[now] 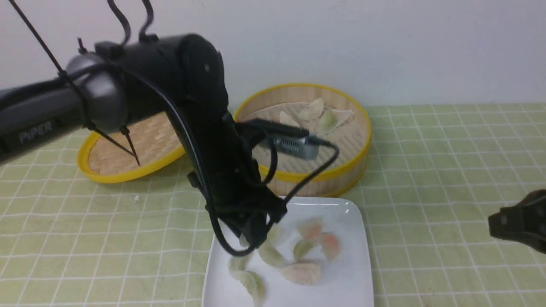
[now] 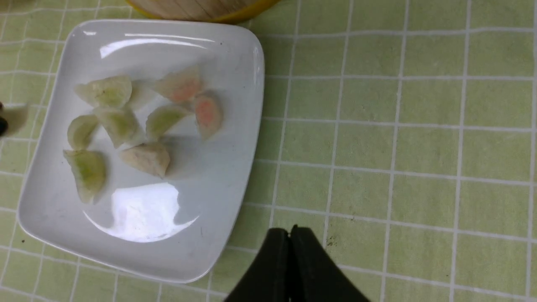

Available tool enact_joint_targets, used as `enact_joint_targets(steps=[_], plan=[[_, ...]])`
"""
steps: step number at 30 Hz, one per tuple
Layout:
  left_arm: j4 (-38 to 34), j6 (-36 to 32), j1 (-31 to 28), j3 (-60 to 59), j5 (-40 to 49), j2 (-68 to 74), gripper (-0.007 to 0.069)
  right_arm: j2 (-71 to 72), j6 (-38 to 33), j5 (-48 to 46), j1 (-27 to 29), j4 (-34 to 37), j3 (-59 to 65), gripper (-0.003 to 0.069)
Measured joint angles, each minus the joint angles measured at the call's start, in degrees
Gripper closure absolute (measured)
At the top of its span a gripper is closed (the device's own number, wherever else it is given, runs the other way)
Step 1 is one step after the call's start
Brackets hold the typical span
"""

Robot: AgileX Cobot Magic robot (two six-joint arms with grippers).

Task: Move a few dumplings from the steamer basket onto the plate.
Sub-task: Use the left arm to put the dumpling into the plate, then use the right arm to grab a dumpling from inside the steamer

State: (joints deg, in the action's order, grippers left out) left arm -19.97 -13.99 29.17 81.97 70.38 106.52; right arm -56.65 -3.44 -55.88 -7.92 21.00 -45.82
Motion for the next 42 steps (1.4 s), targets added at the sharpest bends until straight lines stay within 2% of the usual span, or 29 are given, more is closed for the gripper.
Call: enact_joint_targets(steps=[13, 15, 19, 21, 23, 26, 28, 30, 32, 33, 34, 35, 36, 39, 42], plan=[[0.49, -0.11, 0.74, -1.15, -1.94, 5.50, 0.0461, 0.00, -1.88, -0.39, 0.00, 0.06, 0.00, 0.0675], [0.27, -0.11, 0.74, -1.15, -2.32, 6.06, 0.0417, 0.00, -2.07, -0.16, 0.00, 0.06, 0.00, 0.0675], [-0.70, -0.11, 0.74, -0.90, -3.48, 6.70, 0.0253, 0.00, -2.19, 1.35, 0.00, 0.06, 0.00, 0.0675], [-0.69, -0.11, 0.74, -0.32, -3.52, 6.86, 0.0194, 0.00, -2.51, 2.72, 0.00, 0.06, 0.00, 0.0675], [-0.63, -0.11, 0.74, 1.11, -3.22, 6.89, 0.0156, 0.00, -3.23, 4.25, 0.00, 0.06, -0.06, 0.0675], [-0.43, -0.11, 0.68, 4.33, -1.92, 6.89, 0.0145, -1.00, -4.41, 5.79, 0.00, 0.17, -2.54, 0.0675], [0.10, -0.11, 0.68, 7.23, -1.58, 6.89, 0.0164, -2.85, -4.62, 6.03, 0.00, 0.91, -5.99, 0.0675], [0.90, 0.34, 0.30, 9.65, -1.58, 5.98, 0.0233, -6.61, -5.04, 6.09, 0.00, 2.36, -11.63, 0.0675], [1.60, 1.11, 0.07, 10.28, -1.58, 4.56, 0.0326, -10.74, -5.60, 6.09, 0.00, 3.37, -16.64, 0.0675], [2.05, 1.59, -0.05, 10.36, -1.51, 2.99, 0.0399, -14.00, -6.27, 5.95, 0.00, 3.93, -19.92, 0.0675], [2.11, 1.65, -0.03, 10.36, -1.44, 2.99, 0.0412, -14.57, -6.56, 5.89, 0.00, 4.15, -20.47, 0.0675], [2.32, 1.90, -0.09, 10.36, -1.22, 0.61, 0.0517, -19.43, -7.61, 5.44, 0.00, 4.75, -24.87, 0.0675], [2.39, 2.21, -0.09, 10.36, -0.99, -0.88, 0.0564, -22.67, -8.28, 5.02, 0.00, 5.11, -27.67, 0.0675], [2.39, 3.73, -0.09, 10.36, -0.20, -5.11, 0.0619, -32.17, -9.14, 3.27, -0.32, 5.88, -35.71, 0.0671], [2.39, 4.45, -0.09, 10.36, -0.12, -10.43, 0.0631, -41.77, -9.70, 1.50, -2.08, 5.88, -44.07, 0.0656]])
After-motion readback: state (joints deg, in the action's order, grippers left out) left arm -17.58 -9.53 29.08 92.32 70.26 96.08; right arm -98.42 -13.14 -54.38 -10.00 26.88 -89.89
